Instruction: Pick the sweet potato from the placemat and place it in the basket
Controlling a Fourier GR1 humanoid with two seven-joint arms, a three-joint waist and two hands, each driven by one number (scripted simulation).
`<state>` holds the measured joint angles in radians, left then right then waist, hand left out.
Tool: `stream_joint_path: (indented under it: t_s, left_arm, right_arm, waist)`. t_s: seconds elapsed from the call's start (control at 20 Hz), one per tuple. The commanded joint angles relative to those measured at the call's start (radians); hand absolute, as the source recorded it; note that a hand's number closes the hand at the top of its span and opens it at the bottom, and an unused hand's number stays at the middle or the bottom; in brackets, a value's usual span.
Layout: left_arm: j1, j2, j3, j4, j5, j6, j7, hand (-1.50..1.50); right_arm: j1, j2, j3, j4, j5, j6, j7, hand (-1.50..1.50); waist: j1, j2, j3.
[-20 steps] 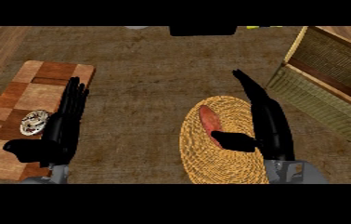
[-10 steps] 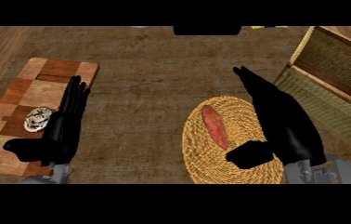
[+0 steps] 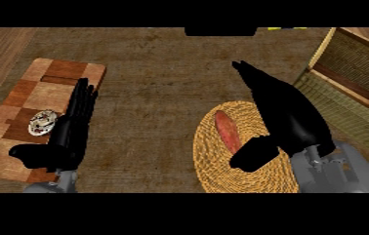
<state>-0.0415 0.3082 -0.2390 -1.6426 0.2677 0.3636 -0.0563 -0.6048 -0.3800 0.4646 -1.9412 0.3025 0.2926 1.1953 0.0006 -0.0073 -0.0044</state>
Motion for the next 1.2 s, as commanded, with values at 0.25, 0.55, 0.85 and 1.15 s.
stream_joint_path:
  t_s: [0.25, 0.55, 0.85, 1.15]
  left_arm:
    - [0.014, 0.009, 0.022, -0.009, 0.007, -0.023, 0.009, 0.00]
    - [0.052, 0.016, 0.025, -0.055, -0.011, -0.038, 0.005, 0.00]
    - [-0.002, -0.028, 0.041, 0.002, -0.012, -0.048, 0.018, 0.00]
    - [0.029, -0.052, 0.036, -0.017, -0.044, -0.046, -0.006, 0.00]
  right_arm:
    - [-0.020, 0.010, 0.024, 0.045, -0.011, 0.094, 0.259, -1.50]
    - [0.060, 0.090, 0.093, 0.062, 0.109, 0.026, 0.208, -1.50]
    - [0.098, 0.150, 0.091, 0.165, 0.202, 0.008, 0.063, -1.50]
    - [0.180, 0.145, 0.083, 0.106, 0.286, 0.036, 0.057, -1.50]
  waist:
    - [-0.004, 0.002, 0.002]
    - [0.003, 0.004, 0.003]
    - [0.004, 0.007, 0.004]
    - [0.001, 0.005, 0.004]
